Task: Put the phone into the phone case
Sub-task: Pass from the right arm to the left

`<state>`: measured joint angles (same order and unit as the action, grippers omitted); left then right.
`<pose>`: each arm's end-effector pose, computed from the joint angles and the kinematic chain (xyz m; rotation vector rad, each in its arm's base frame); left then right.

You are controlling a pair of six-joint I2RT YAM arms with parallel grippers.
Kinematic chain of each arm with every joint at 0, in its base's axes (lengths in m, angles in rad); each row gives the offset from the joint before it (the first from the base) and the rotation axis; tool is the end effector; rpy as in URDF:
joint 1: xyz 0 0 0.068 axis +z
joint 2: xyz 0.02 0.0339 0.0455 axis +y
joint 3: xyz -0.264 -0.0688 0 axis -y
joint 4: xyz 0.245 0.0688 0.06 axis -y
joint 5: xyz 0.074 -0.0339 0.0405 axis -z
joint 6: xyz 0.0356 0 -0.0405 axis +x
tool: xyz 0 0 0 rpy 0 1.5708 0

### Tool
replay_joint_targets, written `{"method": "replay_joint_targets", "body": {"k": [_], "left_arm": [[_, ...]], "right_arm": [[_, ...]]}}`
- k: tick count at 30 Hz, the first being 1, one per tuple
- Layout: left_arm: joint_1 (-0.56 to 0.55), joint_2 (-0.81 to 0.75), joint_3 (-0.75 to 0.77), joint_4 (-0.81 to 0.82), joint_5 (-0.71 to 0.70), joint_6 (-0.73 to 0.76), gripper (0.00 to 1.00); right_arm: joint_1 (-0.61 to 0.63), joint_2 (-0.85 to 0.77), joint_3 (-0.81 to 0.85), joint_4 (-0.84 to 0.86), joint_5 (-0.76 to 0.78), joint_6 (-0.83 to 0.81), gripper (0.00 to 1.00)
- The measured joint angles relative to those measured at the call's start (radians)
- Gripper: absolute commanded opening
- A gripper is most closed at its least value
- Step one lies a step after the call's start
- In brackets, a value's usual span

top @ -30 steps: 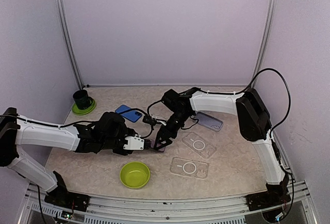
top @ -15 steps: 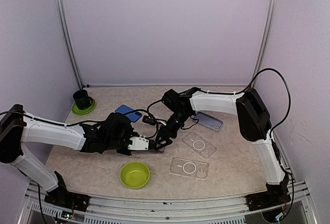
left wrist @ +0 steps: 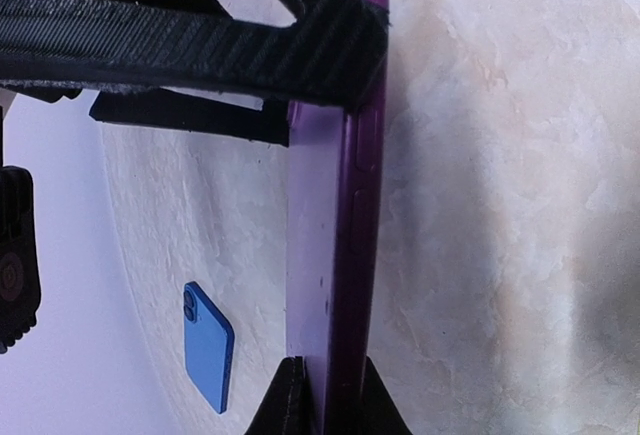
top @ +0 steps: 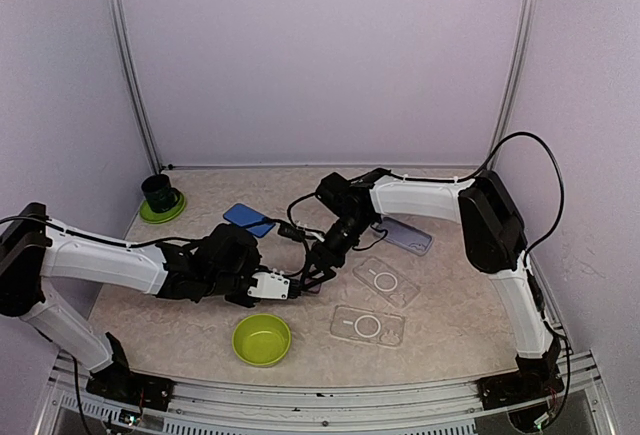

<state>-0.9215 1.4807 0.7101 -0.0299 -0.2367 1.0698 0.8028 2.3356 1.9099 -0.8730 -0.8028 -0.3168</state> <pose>0.1817 -0.2255 0.1709 1.9248 1.3838 0.3519 0.3131 0.3611 0.1624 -1.6335 2.2986 1.2525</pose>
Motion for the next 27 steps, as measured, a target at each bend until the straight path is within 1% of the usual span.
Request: {"method": "replay_joint_targets", "body": {"k": [7,10,21,27], "left_arm": [[-0.003,0.000,0.000,-0.008,-0.015,-0.064,0.00],[-0.008,0.000,0.003,-0.027,-0.023,-0.122,0.00],[-0.024,-0.019,0.055,-0.106,-0.055,-0.273,0.00],[-0.025,-0.055,0.112,-0.160,-0.058,-0.378,0.00]], "right_arm": [[-0.017,-0.010,-0.006,0.018,-0.004,0.006,0.81],[-0.030,-0.033,-0.019,0.059,0.031,0.018,0.85],[-0.065,-0.140,-0.070,0.189,0.153,0.080,0.88],[-0.074,-0.259,-0.192,0.270,0.252,0.111,0.92]]}}
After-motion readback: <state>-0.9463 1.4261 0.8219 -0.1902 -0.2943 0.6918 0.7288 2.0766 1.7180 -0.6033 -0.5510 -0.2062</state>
